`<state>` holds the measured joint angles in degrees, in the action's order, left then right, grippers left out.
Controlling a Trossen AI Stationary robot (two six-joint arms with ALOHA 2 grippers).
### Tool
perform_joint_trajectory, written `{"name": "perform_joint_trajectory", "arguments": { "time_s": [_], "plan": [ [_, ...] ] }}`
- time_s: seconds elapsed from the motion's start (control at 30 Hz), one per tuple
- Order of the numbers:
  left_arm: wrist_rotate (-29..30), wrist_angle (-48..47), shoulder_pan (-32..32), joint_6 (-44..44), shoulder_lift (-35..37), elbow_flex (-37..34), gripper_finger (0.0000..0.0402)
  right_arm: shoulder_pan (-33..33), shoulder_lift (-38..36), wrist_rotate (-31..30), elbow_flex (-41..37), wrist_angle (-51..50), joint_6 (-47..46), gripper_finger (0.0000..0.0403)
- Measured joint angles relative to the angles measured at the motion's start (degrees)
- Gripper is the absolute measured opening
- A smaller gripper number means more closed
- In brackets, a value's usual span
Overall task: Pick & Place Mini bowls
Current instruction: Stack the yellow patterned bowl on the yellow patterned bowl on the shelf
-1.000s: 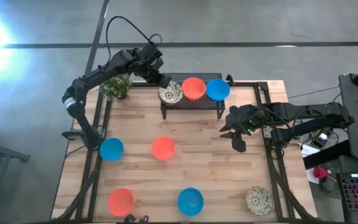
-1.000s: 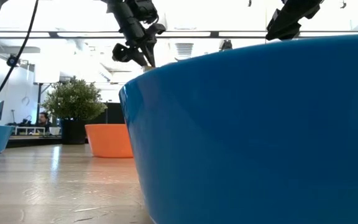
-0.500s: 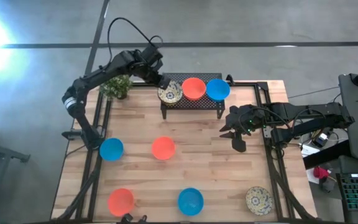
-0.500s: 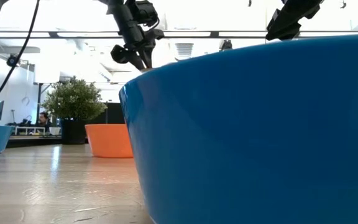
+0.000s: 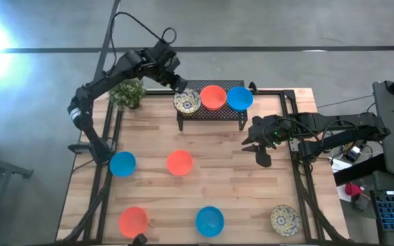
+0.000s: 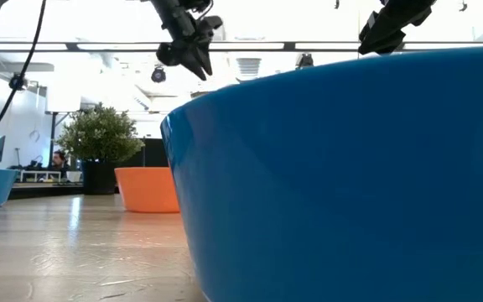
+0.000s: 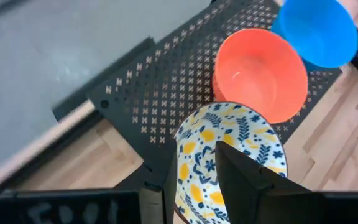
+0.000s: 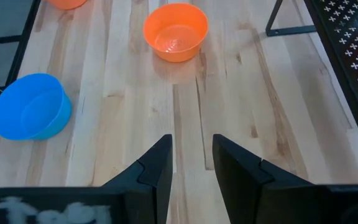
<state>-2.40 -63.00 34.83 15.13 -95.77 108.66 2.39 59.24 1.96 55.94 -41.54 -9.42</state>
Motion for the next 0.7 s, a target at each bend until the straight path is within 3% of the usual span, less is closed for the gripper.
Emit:
{"name": "perform_joint_trajectory", "arguments": {
  "time_s": [0.33,0.7],
  "plan": [
    [13.77,-0.47,-10.02,-6.56,5.09,-0.11,0.0085,0.00,-1.88,-0.17,0.00,0.09,-0.35,0.0073],
    [31.29,-1.04,-30.94,-5.48,9.57,-1.97,0.0007,0.00,-7.96,-0.46,0.00,-0.16,-0.66,0.0011]
  ]
}}
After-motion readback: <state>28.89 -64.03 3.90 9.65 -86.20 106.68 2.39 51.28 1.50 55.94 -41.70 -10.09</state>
